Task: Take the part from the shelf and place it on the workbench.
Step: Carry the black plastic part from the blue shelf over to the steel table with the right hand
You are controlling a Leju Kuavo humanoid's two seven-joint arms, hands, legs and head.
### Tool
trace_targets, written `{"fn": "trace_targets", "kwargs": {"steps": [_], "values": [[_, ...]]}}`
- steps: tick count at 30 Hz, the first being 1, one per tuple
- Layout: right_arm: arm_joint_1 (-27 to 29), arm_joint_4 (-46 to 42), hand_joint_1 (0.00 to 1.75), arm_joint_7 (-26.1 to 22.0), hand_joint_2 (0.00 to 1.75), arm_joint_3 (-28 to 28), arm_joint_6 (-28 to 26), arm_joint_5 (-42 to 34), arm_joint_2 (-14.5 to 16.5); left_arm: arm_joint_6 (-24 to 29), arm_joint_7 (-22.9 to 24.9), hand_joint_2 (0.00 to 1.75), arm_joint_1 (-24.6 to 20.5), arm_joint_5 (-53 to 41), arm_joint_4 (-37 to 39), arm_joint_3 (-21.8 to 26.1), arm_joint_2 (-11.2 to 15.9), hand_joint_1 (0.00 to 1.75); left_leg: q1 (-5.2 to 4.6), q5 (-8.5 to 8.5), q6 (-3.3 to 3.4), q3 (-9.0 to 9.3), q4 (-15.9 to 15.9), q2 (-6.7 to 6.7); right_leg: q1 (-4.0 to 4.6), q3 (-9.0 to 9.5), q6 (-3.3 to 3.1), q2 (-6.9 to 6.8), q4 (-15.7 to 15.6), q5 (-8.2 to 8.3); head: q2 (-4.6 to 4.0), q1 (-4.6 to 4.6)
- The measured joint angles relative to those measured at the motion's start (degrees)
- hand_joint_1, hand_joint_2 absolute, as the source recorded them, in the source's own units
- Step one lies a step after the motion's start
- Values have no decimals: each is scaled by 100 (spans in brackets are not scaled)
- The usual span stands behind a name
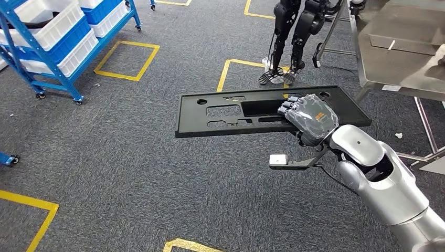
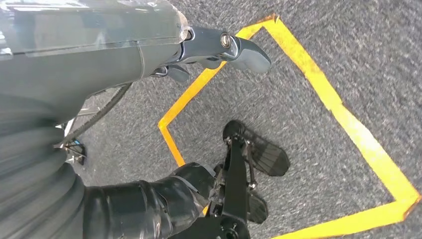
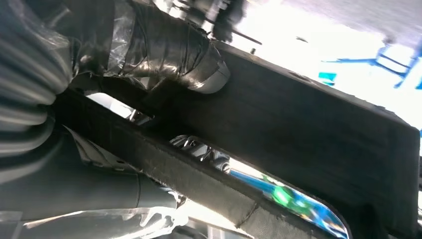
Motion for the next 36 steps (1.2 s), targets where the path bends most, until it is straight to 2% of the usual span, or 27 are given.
{"fn": "trace_targets", "kwargs": {"steps": [2, 4, 5, 6, 7, 9, 11, 12, 13, 14, 16, 17, 18, 19, 20, 21, 23, 26, 28, 29, 30, 31, 32, 33, 34, 35, 36], "values": [[42, 20, 175, 50, 175, -106, 24, 0, -41, -2, 4, 175, 16, 14, -3, 3, -7, 0, 28, -346, -21, -266, 596, -361, -12, 13, -55, 124, -33, 21, 1, 0], [96, 54, 175, 64, 175, -198, 33, 0, -67, -4, 9, 175, 34, 17, -8, 7, -15, 0, 35, -616, -26, -620, 1304, -501, 0, 4, -77, 271, -27, 26, 1, -1], [125, 72, 175, 64, 175, -234, 36, 0, -78, -4, 9, 175, 41, 17, -11, 8, -16, 0, 36, -601, -26, -708, 1452, -513, 6, 3, -80, 356, -20, 26, 1, -1], [150, 88, 175, 66, 175, -267, 42, 0, -91, -4, 9, 175, 47, 17, -17, 9, -16, 0, 38, -472, -21, -699, 1384, -523, 7, 4, -79, 447, -9, 25, 1, 0], [173, 102, 175, 74, 175, -302, 52, 0, -102, -3, 9, 175, 51, 18, -25, 10, -16, 0, 45, -251, -10, -594, 1108, -567, 6, 4, -75, 542, 6, 23, 2, 0], [217, 130, 175, 113, 175, -397, 83, -1, -128, -4, 13, 175, 60, 19, -45, 16, -16, 0, 79, 138, 18, -304, 374, -883, 3, -21, -43, 712, 52, 12, 1, 1], [274, 180, 175, 160, 175, -534, 115, -5, -168, -5, 19, 175, 55, 20, -60, 24, -18, 0, 95, 242, 38, -163, 21, -1145, -12, -85, 28, 854, 83, 24, 1, 1], [317, 215, 175, 181, 175, -621, 128, -8, -203, -7, 22, 175, 48, 21, -72, 26, -19, 0, 83, 236, 54, -147, -7, -1140, -24, -112, 79, 931, 78, 46, 1, 1], [368, 253, 175, 196, 175, -711, 142, -6, -240, -10, 24, 175, 44, 21, -87, 27, -24, 0, 77, 256, 85, -141, -38, -1054, -45, -127, 128, 1006, 53, 74, 1, 1], [423, 290, 175, 208, 175, -805, 155, 2, -281, -17, 27, 175, 43, 21, -109, 28, -31, 0, 74, 286, 128, -122, -86, -969, -52, -143, 165, 973, 56, 74, 1, 2], [490, 364, 175, 225, 175, -979, 191, 37, -346, -40, 28, 175, 55, 23, -155, 33, -44, 0, 75, 348, 218, -82, -189, -784, -34, -278, 208, 647, 311, -92, 0, 14], [507, 396, 175, 229, 175, -1050, 211, 53, -362, -55, 29, 175, 64, 24, -174, 37, -46, 0, 58, 362, 243, -70, -213, -692, -28, -426, 218, 415, 620, -263, 0, 19], [520, 425, 175, 233, 175, -1109, 233, 67, -373, -69, 29, 175, 72, 25, -190, 41, -46, 0, 39, 364, 260, -70, -224, -599, -31, -603, 233, 269, 993, -442, 0, 24], [547, 450, 175, 235, 175, -1156, 258, 78, -374, -79, 31, 175, 76, 25, -204, 46, -47, 0, 22, 359, 268, -72, -226, -502, -44, -759, 249, 197, 1333, -572, 1, 22], [583, 474, 175, 235, 175, -1197, 289, 89, -374, -89, 33, 175, 77, 24, -216, 51, -48, 0, 10, 351, 273, -72, -224, -410, -57, -841, 261, 162, 1528, -615, 1, 22], [620, 497, 175, 234, 175, -1236, 319, 105, -374, -94, 37, 175, 75, 24, -227, 56, -50, 0, 2, 340, 274, -72, -220, -322, -67, -816, 270, 137, 1514, -560, 1, 22], [663, 525, 175, 232, 175, -1291, 361, 130, -376, -99, 42, 175, 73, 24, -238, 63, -54, 0, -5, 322, 268, -70, -212, -208, -74, -638, 275, 100, 1216, -368, 0, 22], [671, 533, 175, 232, 175, -1312, 371, 139, -376, -101, 44, 175, 71, 24, -239, 65, -55, 0, -7, 314, 264, -70, -206, -174, -75, -533, 275, 78, 1031, -278, 1, 22], [669, 573, 175, 226, 175, -1459, 437, 170, -432, -105, 66, 175, 51, 22, -261, 77, -71, 0, -29, 253, 181, -21, -198, 12, -15, -244, 187, -28, 498, -147, 2, 22], [672, 596, 175, 224, 175, -1546, 481, 186, -474, -107, 80, 175, 38, 22, -274, 84, -81, 0, -31, 201, 124, 4, -172, 47, 0, -90, 128, -56, 221, -77, 1, 21], [670, 625, 175, 229, 175, -1643, 531, 201, -528, -109, 96, 175, 29, 22, -291, 93, -91, 0, -31, 110, 68, 3, -88, 4, 13, 56, 61, -66, -43, -11, 1, 21], [668, 641, 175, 241, 175, -1683, 557, 201, -567, -110, 101, 175, 29, 22, -300, 99, -97, 0, -16, -13, 48, -65, 97, -151, -4, 73, 24, 1, -71, 2, 0, 20], [669, 658, 175, 256, 175, -1719, 579, 201, -594, -110, 107, 175, 38, 23, -309, 109, -101, 0, 1, -183, 39, -200, 396, -336, -18, 87, -4, 60, -85, 10, 0, 20], [670, 681, 175, 272, 175, -1750, 600, 200, -620, -111, 112, 175, 49, 25, -315, 121, -107, 0, 7, -366, 39, -383, 775, -456, -14, 87, -24, 126, -86, 10, 0, 20], [683, 706, 175, 283, 175, -1776, 619, 199, -643, -111, 116, 175, 57, 26, -319, 131, -114, 0, 10, -512, 40, -576, 1153, -499, -8, 86, -37, 198, -80, 8, 0, 19], [703, 737, 175, 293, 175, -1806, 635, 199, -671, -113, 120, 175, 64, 27, -322, 138, -119, 0, 10, -561, 42, -721, 1409, -512, -2, 85, -42, 276, -68, 3, 0, 20], [725, 770, 175, 303, 175, -1843, 647, 201, -704, -117, 122, 175, 70, 29, -327, 142, -121, 0, 11, -498, 47, -782, 1473, -517, 2, 83, -44, 359, -53, -4, 0, 19]]}}
